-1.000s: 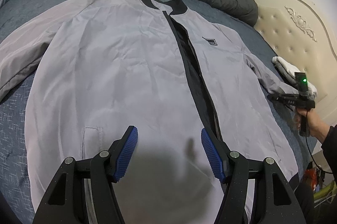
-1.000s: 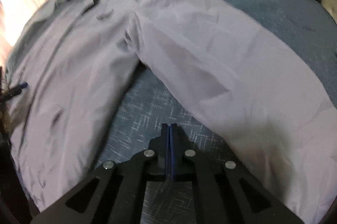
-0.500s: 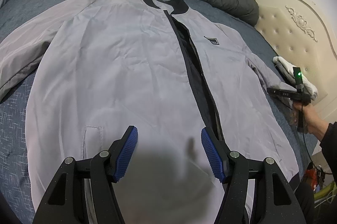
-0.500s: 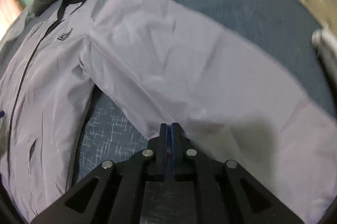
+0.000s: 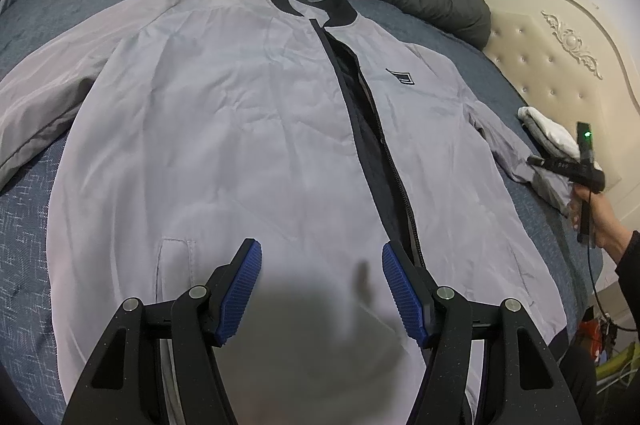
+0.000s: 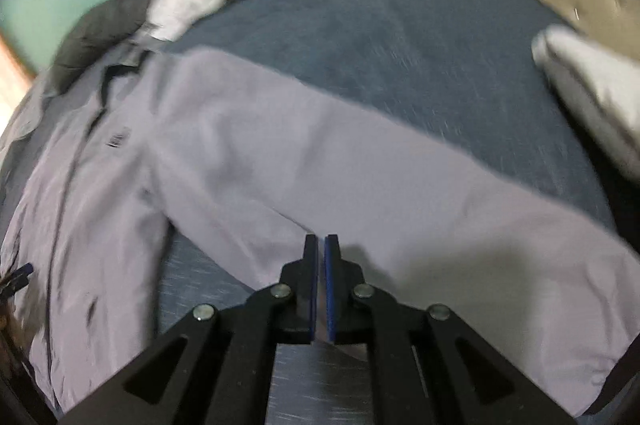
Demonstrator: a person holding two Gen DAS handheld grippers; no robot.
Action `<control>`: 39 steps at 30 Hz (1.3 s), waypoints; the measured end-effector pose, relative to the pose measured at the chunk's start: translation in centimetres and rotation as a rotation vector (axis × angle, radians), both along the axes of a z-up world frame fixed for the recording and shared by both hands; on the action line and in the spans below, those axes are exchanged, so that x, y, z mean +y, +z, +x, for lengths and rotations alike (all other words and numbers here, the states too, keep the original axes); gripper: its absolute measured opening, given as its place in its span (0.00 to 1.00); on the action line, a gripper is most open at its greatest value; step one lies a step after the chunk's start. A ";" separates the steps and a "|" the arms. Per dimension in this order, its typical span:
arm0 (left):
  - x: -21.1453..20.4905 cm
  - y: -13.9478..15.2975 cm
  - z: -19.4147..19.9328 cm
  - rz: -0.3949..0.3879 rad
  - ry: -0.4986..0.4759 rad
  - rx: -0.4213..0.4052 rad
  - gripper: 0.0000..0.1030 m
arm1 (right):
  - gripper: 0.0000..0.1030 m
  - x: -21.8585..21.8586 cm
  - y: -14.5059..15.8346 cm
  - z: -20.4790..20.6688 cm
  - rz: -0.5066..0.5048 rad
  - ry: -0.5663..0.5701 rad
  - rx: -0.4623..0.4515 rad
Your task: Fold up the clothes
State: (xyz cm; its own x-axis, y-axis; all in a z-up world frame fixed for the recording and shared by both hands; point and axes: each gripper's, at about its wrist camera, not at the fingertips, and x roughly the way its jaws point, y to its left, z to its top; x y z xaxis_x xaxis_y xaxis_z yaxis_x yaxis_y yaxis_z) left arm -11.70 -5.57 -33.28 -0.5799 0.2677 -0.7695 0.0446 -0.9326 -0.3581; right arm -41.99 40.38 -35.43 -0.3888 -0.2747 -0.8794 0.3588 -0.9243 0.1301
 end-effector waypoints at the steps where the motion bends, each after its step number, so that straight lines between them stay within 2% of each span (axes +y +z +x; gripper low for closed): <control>1: 0.0 0.0 0.0 0.000 0.000 -0.001 0.65 | 0.03 0.0 -0.9 -0.3 0.020 -0.005 -0.031; 2: 0.0 0.0 0.0 0.000 0.000 -0.001 0.65 | 0.03 0.0 -1.8 -0.5 0.039 -0.009 -0.059; 4: 0.0 -0.1 0.0 0.001 -0.001 -0.001 0.65 | 0.03 0.1 -2.6 0.1 0.033 0.004 -0.061; 7: -0.1 -0.2 0.0 0.001 -0.001 -0.004 0.65 | 0.03 1.0 -2.4 0.4 -0.034 -0.008 -0.079; 9: -0.2 -0.2 0.0 0.002 0.000 -0.003 0.65 | 0.03 1.2 -1.4 0.6 0.013 -0.004 -0.035; 16: 0.0 -0.3 0.0 0.001 -0.004 -0.004 0.65 | 0.03 0.0 0.8 0.6 -0.050 0.046 0.050; 19: 0.0 -0.3 0.1 -0.002 -0.006 -0.006 0.65 | 0.03 -1.1 -1.7 0.2 0.024 0.095 -0.014; 21: -0.1 -0.2 0.1 -0.002 -0.007 -0.006 0.65 | 0.02 -1.2 -3.2 0.0 0.048 0.080 -0.029; 23: -0.2 -0.2 0.1 0.000 -0.005 -0.004 0.65 | 0.00 -0.4 -3.3 -0.8 0.018 0.023 -0.012; 27: -0.3 -0.2 0.2 0.002 -0.003 -0.002 0.65 | 0.02 -0.8 -1.7 -1.3 -0.003 -0.047 0.034; 29: -0.2 -0.2 0.2 0.002 -0.006 -0.001 0.65 | 0.02 -2.3 -0.2 -1.3 -0.079 -0.018 0.069; 32: 0.0 -0.1 0.2 0.001 -0.011 0.000 0.65 | 0.02 -5.8 0.9 -1.5 -0.118 0.077 0.075; 35: 0.0 -0.1 0.2 0.003 -0.009 -0.001 0.65 | 0.03 -9.1 0.1 -2.3 -0.107 0.152 0.039; 39: -0.3 -0.2 0.2 0.004 -0.006 -0.004 0.65 | 0.03 -10.3 -2.4 -3.2 -0.024 0.168 0.004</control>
